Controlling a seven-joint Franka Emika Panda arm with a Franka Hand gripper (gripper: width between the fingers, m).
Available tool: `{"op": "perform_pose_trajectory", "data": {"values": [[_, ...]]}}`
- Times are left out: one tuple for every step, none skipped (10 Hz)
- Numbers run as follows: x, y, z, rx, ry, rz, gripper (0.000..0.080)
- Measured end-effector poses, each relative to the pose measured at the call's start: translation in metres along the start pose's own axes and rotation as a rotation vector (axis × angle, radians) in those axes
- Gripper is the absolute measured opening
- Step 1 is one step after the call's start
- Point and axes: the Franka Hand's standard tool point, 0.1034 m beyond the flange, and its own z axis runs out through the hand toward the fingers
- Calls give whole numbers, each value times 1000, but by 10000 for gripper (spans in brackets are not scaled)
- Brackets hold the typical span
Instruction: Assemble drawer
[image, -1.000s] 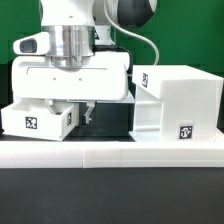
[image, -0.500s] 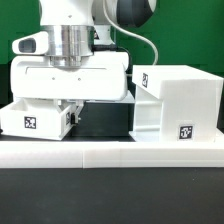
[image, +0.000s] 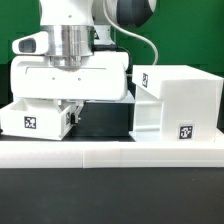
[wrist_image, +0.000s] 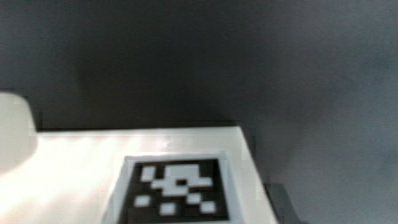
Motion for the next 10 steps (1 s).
{"op": "perform_pose_trajectory", "data": {"values": [[-1,1,-8,7,-12,-72,41],[-4,5,-13,8,-12,-129,41],[-6,8,-13,13,-27,-212,41],[-7,9,-14,15,-28,-253,41],[-8,7,-15,17,-28,-262,41],[-8,7,-14,17,-29,-273,41],[-8,8,-14,17,-30,-272,41],[-9,8,-14,16,-31,-299,41],[-8,8,-13,15,-31,-393,41],[-7,4,-14,10,-31,-513,41]]}}
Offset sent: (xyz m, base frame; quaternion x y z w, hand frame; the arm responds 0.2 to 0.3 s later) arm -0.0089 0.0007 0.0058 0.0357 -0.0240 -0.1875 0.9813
